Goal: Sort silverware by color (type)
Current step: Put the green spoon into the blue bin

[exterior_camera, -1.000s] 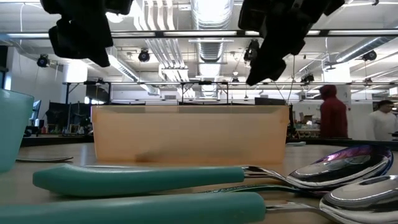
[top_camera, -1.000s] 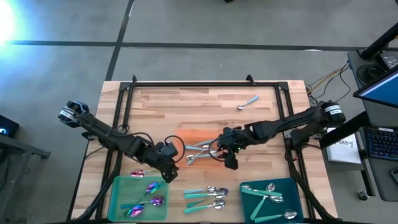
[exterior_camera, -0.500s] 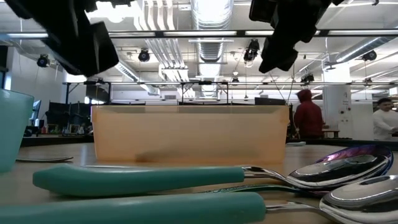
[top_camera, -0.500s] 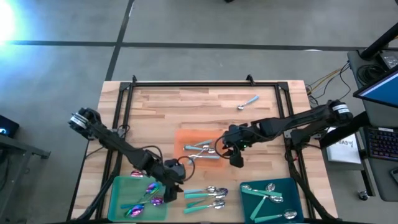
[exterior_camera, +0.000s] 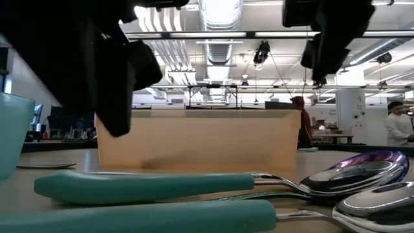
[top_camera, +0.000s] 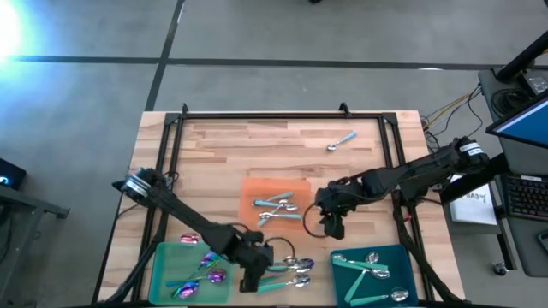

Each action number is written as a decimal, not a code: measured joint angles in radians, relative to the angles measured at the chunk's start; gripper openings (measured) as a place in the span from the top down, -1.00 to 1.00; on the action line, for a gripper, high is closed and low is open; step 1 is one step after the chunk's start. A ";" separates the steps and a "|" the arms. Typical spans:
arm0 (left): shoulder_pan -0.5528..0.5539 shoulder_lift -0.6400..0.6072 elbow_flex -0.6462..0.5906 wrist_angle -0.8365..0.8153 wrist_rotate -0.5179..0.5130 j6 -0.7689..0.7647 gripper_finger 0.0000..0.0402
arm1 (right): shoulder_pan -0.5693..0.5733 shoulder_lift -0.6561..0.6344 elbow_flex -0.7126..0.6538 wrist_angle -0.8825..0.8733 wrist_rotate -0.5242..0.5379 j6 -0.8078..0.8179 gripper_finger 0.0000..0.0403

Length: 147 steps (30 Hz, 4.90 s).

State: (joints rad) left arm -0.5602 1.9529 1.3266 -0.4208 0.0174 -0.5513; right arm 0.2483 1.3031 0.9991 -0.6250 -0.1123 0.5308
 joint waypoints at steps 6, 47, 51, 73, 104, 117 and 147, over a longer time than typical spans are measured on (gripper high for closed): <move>-0.044 0.094 0.131 -0.120 -0.058 0.027 0.25 | 0.047 -0.030 -0.001 -0.056 0.006 0.059 0.34; -0.096 0.178 0.238 -0.204 -0.237 -0.120 0.51 | 0.127 -0.045 -0.001 -0.050 0.037 0.105 0.33; -0.096 0.178 0.215 -0.200 -0.239 -0.132 0.51 | 0.128 -0.045 -0.001 -0.051 0.036 0.099 0.33; -0.096 0.221 0.195 -0.207 -0.243 -0.328 0.70 | 0.127 -0.044 -0.001 -0.051 0.036 0.085 0.33; -0.114 0.150 0.641 -1.137 -1.008 -0.933 0.70 | 0.195 -0.039 -0.001 0.143 0.467 0.063 0.34; -0.109 0.145 0.675 -0.880 -1.303 -0.838 0.70 | 0.192 -0.039 0.000 0.740 0.525 -0.308 0.45; -0.086 0.154 0.674 -0.388 -1.454 -0.399 0.70 | 0.179 -0.039 0.000 1.036 0.452 -0.465 0.50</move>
State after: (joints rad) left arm -0.6463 2.1071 2.0006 -0.8087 -1.4361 -0.9499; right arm 0.4275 1.2640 0.9989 0.4110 0.3395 0.0658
